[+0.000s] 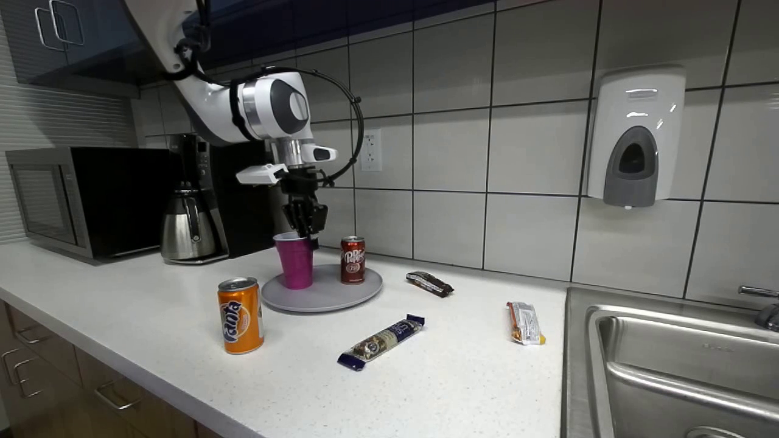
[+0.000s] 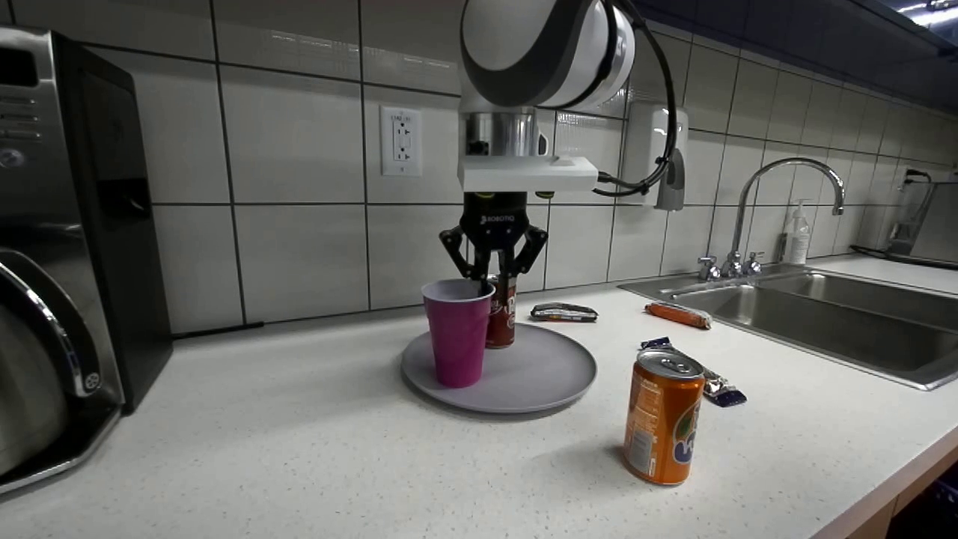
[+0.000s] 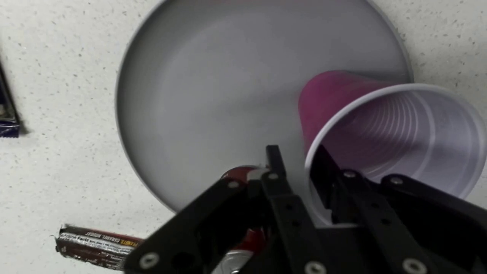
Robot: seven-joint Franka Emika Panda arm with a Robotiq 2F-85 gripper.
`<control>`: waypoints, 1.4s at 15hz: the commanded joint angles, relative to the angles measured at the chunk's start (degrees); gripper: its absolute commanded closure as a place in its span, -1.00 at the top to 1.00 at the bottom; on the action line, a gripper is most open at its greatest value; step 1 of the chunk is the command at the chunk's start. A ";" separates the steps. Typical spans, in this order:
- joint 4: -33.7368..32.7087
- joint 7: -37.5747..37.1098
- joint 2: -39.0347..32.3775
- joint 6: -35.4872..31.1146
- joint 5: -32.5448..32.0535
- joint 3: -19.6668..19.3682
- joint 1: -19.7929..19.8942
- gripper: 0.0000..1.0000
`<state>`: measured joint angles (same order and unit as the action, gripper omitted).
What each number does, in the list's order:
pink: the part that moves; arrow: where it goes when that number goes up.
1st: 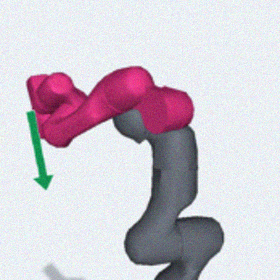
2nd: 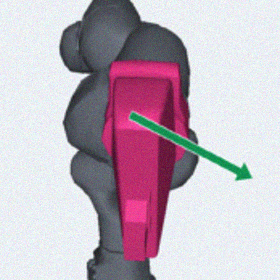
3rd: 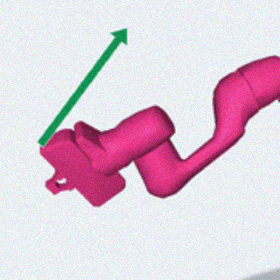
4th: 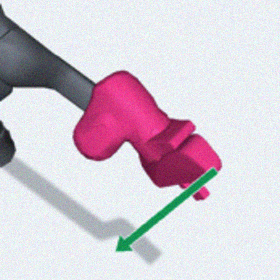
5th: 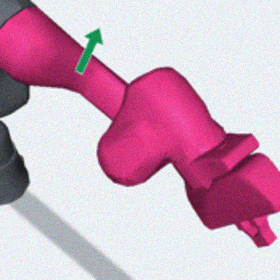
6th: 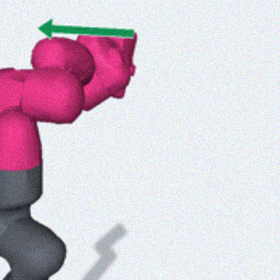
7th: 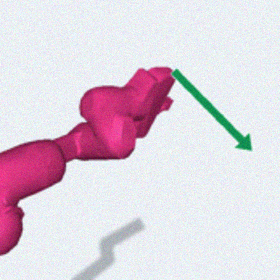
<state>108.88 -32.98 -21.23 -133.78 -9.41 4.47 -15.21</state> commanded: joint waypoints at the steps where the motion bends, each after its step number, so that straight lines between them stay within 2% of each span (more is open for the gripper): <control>1: -1.34 -1.39 0.39 2.69 -0.04 -0.71 -1.31 -0.99; 13: 2.17 -3.48 6.30 2.38 -0.27 0.12 -3.21 -0.98; 21: 10.08 -4.46 14.78 3.65 0.48 3.31 -3.48 -0.98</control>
<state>114.15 -36.00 -11.70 -131.69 -9.41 6.21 -18.74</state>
